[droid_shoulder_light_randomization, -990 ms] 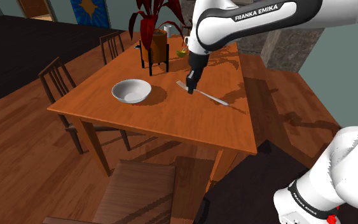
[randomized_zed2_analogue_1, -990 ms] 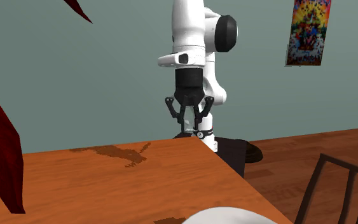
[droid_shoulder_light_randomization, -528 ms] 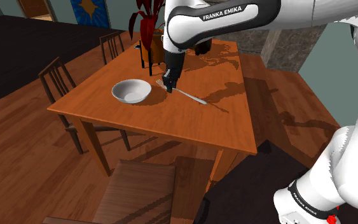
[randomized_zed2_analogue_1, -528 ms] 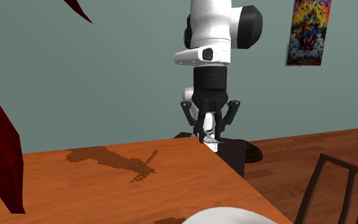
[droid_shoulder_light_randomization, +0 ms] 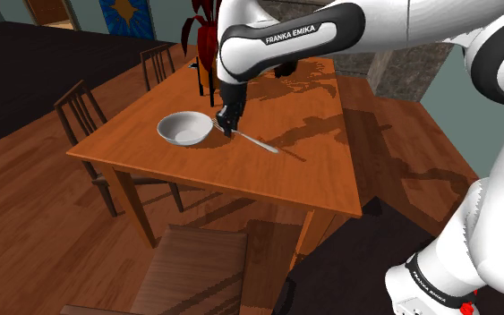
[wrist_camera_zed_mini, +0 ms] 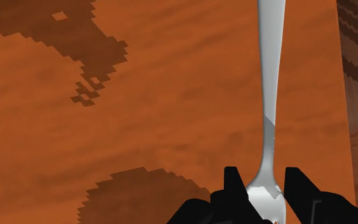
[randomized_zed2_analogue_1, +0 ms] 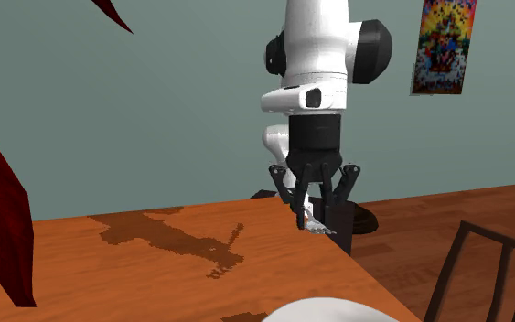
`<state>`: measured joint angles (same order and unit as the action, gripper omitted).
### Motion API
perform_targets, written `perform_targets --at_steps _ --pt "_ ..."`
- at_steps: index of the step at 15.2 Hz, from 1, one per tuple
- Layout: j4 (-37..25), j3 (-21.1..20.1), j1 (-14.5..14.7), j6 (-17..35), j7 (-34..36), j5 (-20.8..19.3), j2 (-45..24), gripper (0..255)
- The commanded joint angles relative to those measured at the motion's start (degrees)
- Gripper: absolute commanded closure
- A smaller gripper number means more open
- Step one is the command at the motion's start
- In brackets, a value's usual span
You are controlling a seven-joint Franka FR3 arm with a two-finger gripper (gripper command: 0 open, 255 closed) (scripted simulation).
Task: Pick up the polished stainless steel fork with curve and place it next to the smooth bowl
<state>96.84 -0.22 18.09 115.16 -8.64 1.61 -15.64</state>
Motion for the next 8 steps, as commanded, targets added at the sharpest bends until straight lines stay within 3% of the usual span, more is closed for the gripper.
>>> perform_targets --at_steps 1,8 --pt "1.1 0.0 -0.1 1.5 -0.1 0.0 -0.3 255" --pt "4.3 0.0 -0.1 6.3 -0.3 0.1 -2.0 255"
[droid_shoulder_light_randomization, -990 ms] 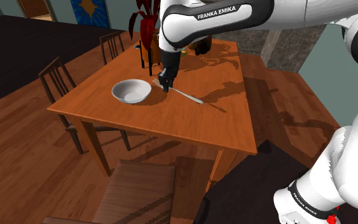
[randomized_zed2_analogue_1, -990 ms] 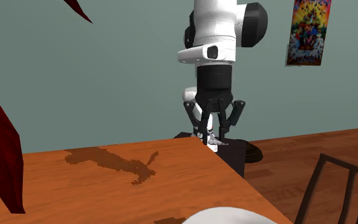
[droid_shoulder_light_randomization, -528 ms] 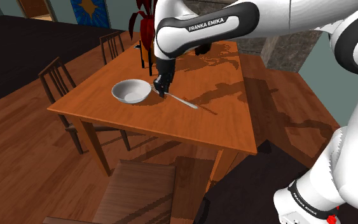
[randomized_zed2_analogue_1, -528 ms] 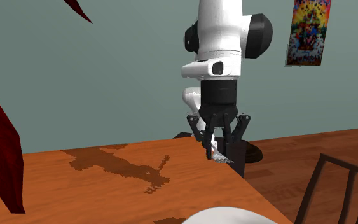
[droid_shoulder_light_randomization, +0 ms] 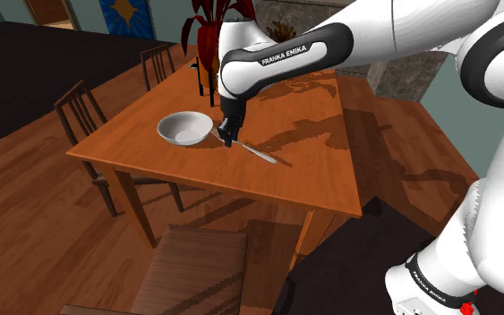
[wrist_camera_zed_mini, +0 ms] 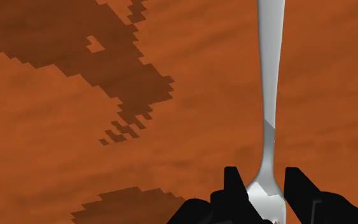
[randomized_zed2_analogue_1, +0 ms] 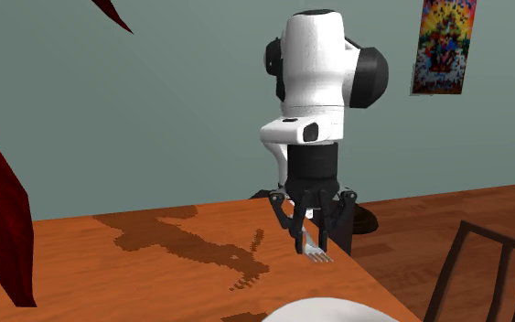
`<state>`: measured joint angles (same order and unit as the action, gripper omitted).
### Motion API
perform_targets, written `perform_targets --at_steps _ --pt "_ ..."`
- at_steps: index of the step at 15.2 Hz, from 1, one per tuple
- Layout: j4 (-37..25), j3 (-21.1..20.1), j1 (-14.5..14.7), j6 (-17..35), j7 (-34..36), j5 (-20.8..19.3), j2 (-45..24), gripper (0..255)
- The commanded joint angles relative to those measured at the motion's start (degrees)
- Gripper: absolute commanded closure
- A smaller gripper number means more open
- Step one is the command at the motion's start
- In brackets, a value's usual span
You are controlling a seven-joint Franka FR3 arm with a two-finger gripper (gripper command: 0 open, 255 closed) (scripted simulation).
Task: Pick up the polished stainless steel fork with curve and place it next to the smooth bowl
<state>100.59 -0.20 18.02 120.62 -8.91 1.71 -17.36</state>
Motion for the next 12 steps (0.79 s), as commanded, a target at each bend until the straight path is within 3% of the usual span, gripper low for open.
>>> perform_targets --at_steps 1,12 --pt "0.9 0.0 0.0 1.5 0.0 0.0 -0.5 255" --pt "3.7 0.0 0.0 6.9 -0.2 0.1 -3.2 255"
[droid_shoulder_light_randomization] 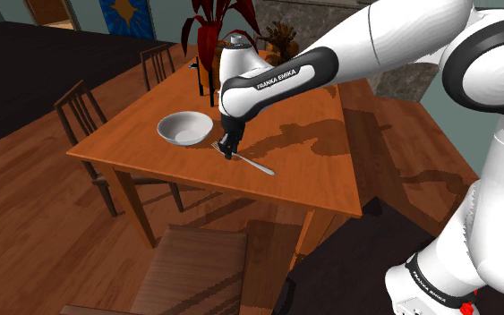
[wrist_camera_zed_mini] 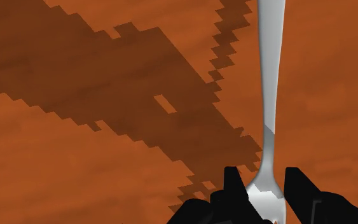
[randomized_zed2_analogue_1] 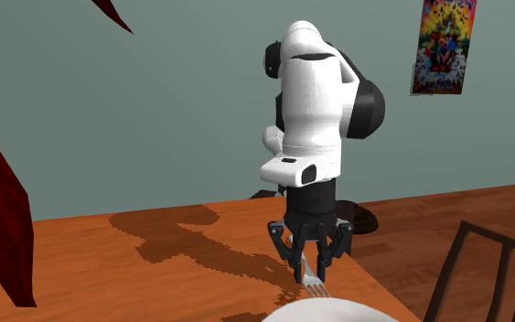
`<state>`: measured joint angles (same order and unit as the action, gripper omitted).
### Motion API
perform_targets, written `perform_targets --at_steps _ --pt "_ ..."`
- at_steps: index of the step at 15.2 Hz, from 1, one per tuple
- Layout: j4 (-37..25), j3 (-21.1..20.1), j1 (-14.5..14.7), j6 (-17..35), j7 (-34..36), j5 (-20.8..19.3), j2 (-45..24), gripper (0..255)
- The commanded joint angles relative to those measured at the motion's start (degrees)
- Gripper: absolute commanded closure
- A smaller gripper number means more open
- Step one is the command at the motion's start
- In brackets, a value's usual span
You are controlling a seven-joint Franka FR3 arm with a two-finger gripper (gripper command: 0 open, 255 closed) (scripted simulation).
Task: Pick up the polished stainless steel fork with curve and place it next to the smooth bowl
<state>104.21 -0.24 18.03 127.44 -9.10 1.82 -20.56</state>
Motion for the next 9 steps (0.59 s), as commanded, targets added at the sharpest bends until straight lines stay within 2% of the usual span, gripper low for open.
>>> perform_targets --at_steps 1,5,6,9 --pt "0.1 0.0 0.0 0.1 0.0 0.0 0.0 255" --pt "0.1 0.0 0.0 0.1 0.0 0.0 0.0 255" --pt "0.1 0.0 0.0 0.1 0.0 0.0 0.0 0" --pt "0.1 0.0 0.0 0.1 0.0 0.0 0.0 0"
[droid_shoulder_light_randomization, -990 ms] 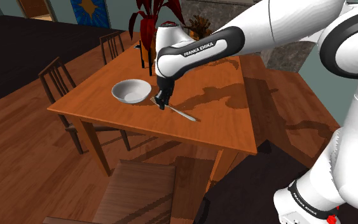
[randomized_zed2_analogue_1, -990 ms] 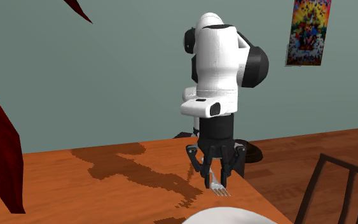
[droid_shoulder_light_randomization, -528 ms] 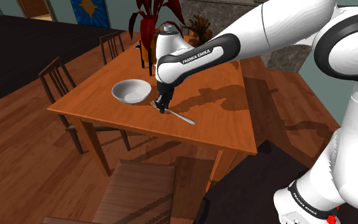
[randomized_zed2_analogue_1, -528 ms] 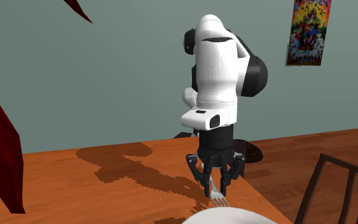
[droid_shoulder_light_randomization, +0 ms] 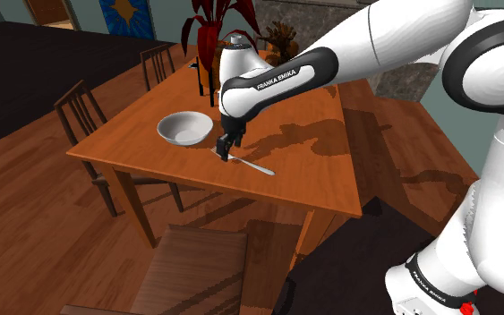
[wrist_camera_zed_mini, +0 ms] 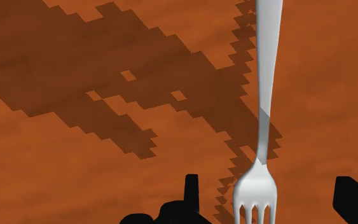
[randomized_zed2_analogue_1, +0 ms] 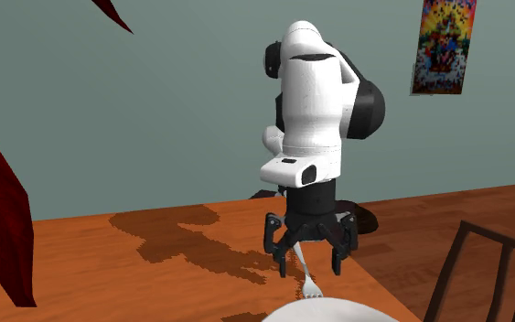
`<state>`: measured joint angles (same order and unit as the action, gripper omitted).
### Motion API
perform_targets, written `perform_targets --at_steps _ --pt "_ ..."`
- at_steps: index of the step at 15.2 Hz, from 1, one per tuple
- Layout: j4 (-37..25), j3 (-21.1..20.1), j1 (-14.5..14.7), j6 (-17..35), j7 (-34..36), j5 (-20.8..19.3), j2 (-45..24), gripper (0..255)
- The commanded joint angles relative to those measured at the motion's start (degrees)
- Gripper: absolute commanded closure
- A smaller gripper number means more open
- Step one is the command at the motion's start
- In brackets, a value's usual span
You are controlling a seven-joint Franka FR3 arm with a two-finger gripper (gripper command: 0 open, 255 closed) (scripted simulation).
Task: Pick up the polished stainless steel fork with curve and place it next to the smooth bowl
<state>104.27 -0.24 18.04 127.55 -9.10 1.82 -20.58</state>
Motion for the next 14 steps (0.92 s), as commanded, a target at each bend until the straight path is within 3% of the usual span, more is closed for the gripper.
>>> perform_targets --at_steps 1,6,14 --pt "0.0 0.0 0.0 0.0 0.0 0.0 0.0 0" --pt "-2.6 0.1 -0.1 -6.0 0.1 -0.1 3.4 0" --pt "-2.6 0.1 -0.1 -6.0 0.1 -0.1 3.4 0"
